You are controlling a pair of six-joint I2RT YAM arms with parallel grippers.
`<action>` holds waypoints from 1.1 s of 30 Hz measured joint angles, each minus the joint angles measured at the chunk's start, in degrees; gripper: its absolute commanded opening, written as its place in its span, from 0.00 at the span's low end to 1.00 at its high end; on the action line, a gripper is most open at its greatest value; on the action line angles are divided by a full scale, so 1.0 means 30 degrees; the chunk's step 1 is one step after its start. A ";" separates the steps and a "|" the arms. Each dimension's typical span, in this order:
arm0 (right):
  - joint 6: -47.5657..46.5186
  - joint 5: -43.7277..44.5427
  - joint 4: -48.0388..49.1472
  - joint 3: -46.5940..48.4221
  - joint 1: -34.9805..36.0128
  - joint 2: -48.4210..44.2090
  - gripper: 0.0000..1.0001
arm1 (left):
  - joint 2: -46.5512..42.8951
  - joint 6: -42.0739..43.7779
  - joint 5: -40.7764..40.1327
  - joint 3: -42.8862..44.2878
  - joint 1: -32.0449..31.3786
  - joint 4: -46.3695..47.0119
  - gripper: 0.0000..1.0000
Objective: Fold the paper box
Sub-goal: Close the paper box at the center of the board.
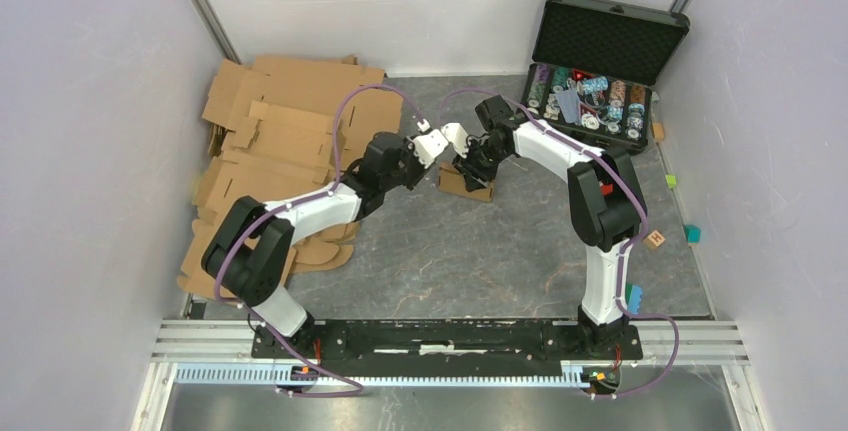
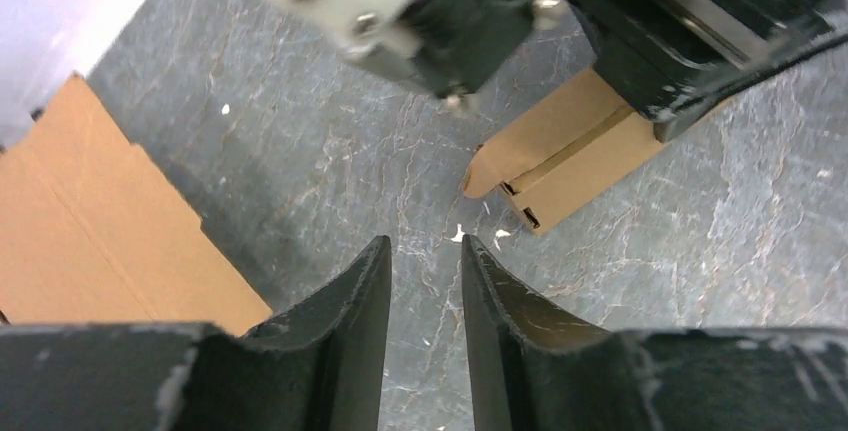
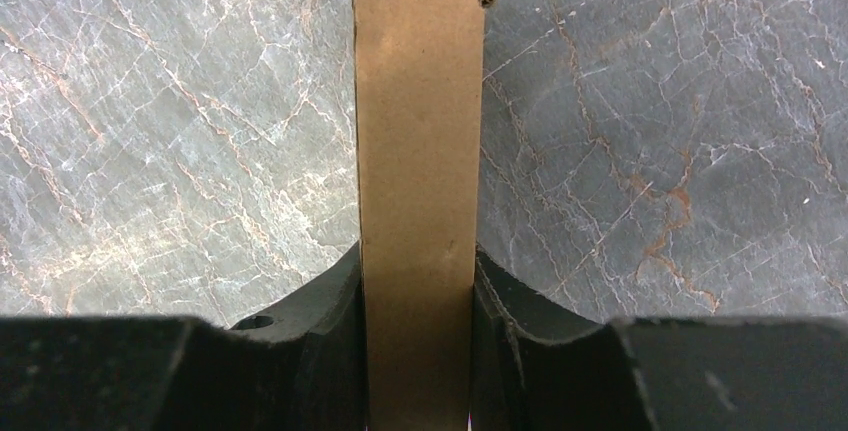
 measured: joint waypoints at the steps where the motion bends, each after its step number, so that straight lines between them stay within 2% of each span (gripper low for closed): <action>1: -0.0015 0.0000 -0.0029 0.0000 0.0000 0.0000 0.39 | 0.0007 0.0780 0.0197 -0.0036 -0.0007 0.0066 0.43; 9: -0.0051 0.0000 -0.0189 0.0000 0.0000 0.0000 0.37 | 0.0233 0.4954 0.1275 -0.0495 -0.0168 0.1727 0.53; 15: -0.0073 0.0007 -0.0204 0.0000 0.0000 0.0000 0.37 | 0.1384 0.6688 0.1880 -0.0517 -0.0627 0.2470 0.53; 18: -0.0153 0.0007 -0.0211 0.0000 0.0000 0.0000 0.37 | 0.1778 0.7016 0.2157 -0.0539 -0.0714 0.2565 0.49; 22: -0.0182 0.0007 -0.0211 0.0000 0.0000 0.0000 0.37 | 0.1865 0.7286 0.2295 -0.0576 -0.0736 0.2776 0.29; 30: -0.0175 0.0138 -0.0117 0.0000 -0.0015 0.0000 0.37 | 0.2025 0.7461 0.2317 -0.0576 -0.0758 0.2936 0.29; 33: -0.0182 0.0138 -0.0117 0.0000 -0.0015 0.0000 0.36 | 0.2025 0.7461 0.2317 -0.0576 -0.0758 0.2973 0.25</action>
